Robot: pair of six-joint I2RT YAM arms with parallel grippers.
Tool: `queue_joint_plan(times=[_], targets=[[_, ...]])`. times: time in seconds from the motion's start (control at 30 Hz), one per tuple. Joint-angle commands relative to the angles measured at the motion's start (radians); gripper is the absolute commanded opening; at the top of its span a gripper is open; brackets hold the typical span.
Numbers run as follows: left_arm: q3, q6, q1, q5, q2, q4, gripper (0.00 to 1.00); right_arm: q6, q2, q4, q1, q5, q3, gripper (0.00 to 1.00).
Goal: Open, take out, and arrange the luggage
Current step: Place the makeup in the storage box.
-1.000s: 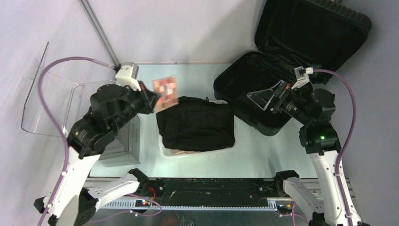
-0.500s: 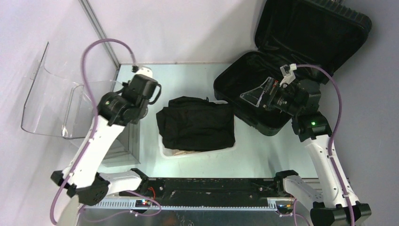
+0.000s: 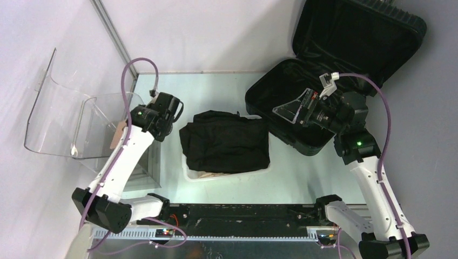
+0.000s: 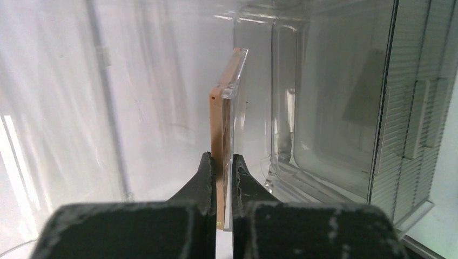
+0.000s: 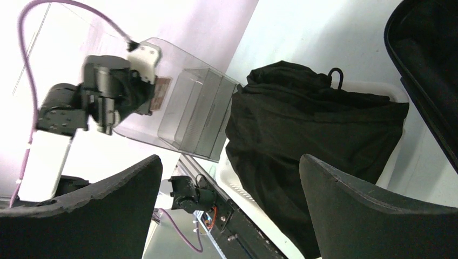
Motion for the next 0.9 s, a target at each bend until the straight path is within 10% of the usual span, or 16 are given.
queue_joint_plan(times=[0.0, 0.63, 0.87], targets=[[-0.135, 0.111, 0.074, -0.054, -0.03, 0.171, 0.0, -0.017, -0.016, -0.011, 0.004, 0.002, 0.062, 1.0], [-0.302, 0.131, 0.173, 0.083, 0.027, 0.274, 0.0, -0.14, -0.066, -0.144, 0.004, 0.078, 0.064, 1.0], [-0.279, 0.132, 0.177, 0.092, 0.011, 0.267, 0.39, -0.178, -0.085, -0.214, 0.003, 0.126, 0.065, 1.0]])
